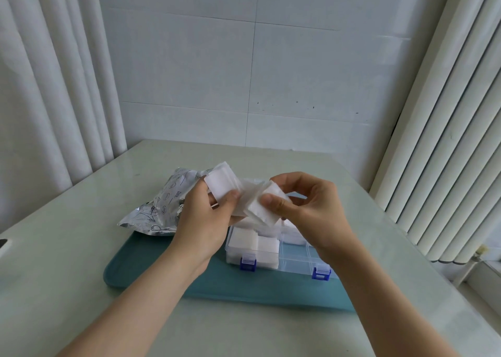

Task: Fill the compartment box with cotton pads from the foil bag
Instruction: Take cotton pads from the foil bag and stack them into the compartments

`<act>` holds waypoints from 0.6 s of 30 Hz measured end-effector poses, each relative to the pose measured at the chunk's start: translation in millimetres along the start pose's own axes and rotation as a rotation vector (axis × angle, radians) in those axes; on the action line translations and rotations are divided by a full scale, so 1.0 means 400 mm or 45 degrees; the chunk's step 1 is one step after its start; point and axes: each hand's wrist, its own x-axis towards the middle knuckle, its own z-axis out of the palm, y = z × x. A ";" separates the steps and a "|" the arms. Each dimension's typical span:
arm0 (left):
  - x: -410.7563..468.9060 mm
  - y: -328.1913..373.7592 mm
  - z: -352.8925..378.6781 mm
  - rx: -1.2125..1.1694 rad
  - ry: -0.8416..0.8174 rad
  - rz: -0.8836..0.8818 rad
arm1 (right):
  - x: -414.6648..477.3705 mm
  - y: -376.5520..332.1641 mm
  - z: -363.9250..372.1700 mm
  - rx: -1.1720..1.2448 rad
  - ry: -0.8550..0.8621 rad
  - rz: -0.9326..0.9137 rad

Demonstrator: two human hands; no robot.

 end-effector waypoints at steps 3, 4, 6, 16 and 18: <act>-0.005 0.004 0.007 -0.013 -0.005 -0.014 | -0.006 0.004 0.015 -0.006 0.065 0.047; -0.007 0.006 0.009 -0.020 -0.005 -0.016 | -0.007 0.006 0.020 -0.027 0.091 0.057; -0.009 0.007 0.012 -0.029 -0.013 -0.018 | -0.009 0.012 0.025 -0.085 0.138 0.069; -0.003 0.002 0.004 -0.053 0.032 0.006 | 0.012 0.033 0.000 0.156 0.147 0.030; 0.002 0.001 -0.002 -0.086 0.054 0.009 | 0.016 0.030 -0.010 0.363 0.148 0.136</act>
